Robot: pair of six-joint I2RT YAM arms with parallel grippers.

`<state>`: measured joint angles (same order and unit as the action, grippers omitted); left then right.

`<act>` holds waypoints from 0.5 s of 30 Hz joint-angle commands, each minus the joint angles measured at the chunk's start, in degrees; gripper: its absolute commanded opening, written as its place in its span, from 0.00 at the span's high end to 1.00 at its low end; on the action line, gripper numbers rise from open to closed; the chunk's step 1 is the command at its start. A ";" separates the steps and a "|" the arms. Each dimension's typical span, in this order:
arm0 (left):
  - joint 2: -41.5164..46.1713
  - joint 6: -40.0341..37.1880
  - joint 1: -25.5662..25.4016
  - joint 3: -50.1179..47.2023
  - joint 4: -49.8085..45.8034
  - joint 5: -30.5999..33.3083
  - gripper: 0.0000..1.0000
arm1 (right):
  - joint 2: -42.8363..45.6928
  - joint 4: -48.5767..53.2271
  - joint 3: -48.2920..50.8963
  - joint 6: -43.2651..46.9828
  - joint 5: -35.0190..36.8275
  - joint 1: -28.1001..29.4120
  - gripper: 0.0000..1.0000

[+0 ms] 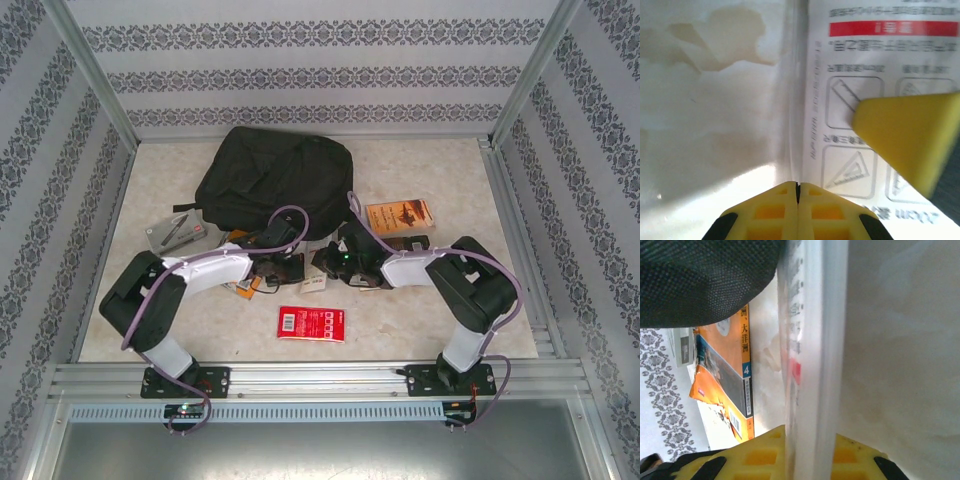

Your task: Pack the student bag

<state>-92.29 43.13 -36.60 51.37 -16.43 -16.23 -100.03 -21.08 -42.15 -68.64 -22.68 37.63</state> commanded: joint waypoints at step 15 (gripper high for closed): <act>11.98 -11.64 -1.03 10.21 -18.32 7.97 0.91 | 19.04 18.08 3.26 9.39 6.37 -0.28 0.88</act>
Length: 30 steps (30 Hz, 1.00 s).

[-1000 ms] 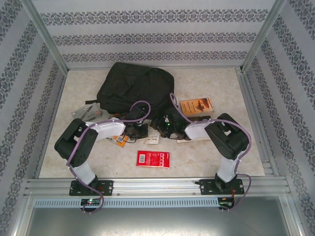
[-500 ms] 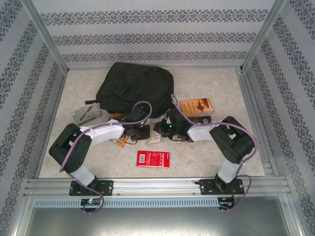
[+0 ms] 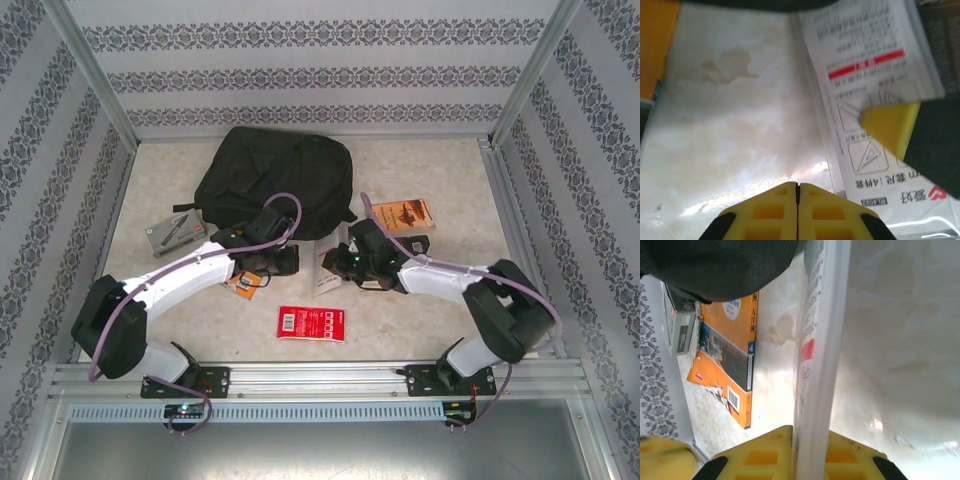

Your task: Pack the student bag

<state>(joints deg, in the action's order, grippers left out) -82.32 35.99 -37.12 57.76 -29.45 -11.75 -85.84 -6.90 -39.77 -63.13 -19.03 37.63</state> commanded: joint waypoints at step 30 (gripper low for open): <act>-45.67 -16.93 -1.81 68.17 -20.18 16.02 0.23 | 35.31 28.75 7.48 15.50 9.18 -21.21 0.88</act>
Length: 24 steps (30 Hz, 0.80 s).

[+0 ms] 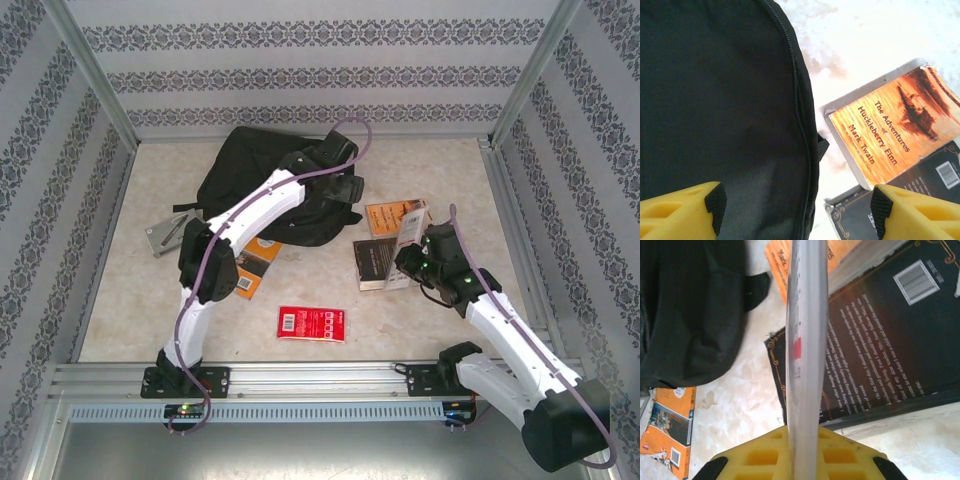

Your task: Pack the student bag

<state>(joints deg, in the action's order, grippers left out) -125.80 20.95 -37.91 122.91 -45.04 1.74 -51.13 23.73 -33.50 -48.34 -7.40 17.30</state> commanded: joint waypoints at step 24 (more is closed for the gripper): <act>-6.83 -7.24 -0.16 7.32 -6.23 8.67 0.67 | -0.70 -4.30 2.48 0.36 -8.38 -5.12 0.88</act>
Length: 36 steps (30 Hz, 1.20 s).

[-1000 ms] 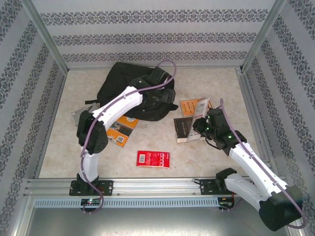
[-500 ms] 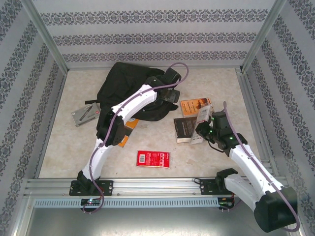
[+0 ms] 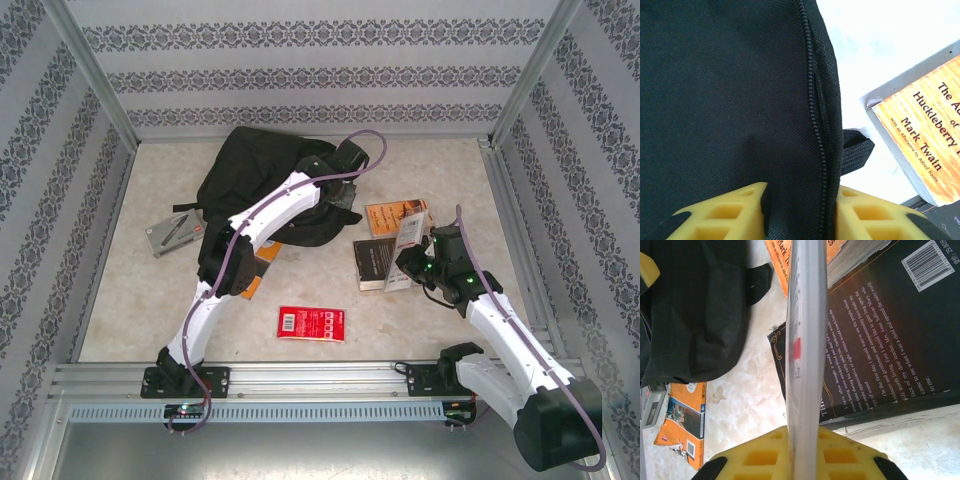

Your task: Pack the student bag

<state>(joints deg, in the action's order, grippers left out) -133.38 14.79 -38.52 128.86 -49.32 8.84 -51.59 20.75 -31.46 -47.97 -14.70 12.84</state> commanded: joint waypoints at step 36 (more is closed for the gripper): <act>21.66 -1.45 5.94 -4.97 0.49 -13.05 1.00 | -1.52 -4.18 -10.74 4.94 -7.69 2.91 0.87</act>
<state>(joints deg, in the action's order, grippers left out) -116.29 15.81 -33.54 123.09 -49.39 -2.85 -52.49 18.63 -39.16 -45.08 -20.49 14.96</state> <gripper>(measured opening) 0.068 0.136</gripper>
